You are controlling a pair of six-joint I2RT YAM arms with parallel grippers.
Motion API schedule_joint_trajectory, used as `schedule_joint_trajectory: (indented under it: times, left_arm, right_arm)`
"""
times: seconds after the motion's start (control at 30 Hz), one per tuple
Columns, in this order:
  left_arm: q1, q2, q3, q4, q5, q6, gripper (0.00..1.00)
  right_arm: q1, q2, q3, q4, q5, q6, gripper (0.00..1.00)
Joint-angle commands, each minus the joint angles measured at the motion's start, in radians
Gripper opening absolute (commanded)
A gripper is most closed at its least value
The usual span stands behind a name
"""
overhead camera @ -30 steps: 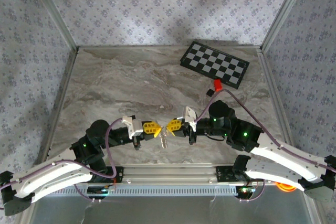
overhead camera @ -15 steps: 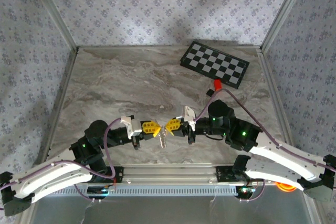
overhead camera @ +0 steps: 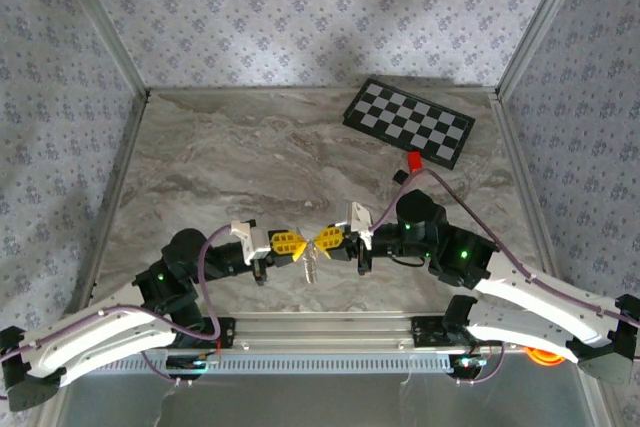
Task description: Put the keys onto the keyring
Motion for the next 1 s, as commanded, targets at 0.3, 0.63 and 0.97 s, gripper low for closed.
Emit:
schedule_joint_trajectory:
  times: [0.3, 0.63, 0.97]
  left_arm:
    - [-0.006, 0.016, 0.029, 0.006, -0.009, 0.021, 0.00]
    - [-0.006, 0.030, 0.032, 0.006, -0.009, 0.022, 0.00]
    - [-0.006, 0.030, 0.029, 0.006, -0.011, 0.022, 0.00]
  right_arm:
    - [-0.001, 0.002, 0.005, 0.022, -0.027, 0.014, 0.00]
    - [0.000, 0.009, 0.001, 0.032, -0.037, 0.013, 0.00]
    - [0.000, 0.003, -0.009, 0.032, -0.037, 0.009, 0.00]
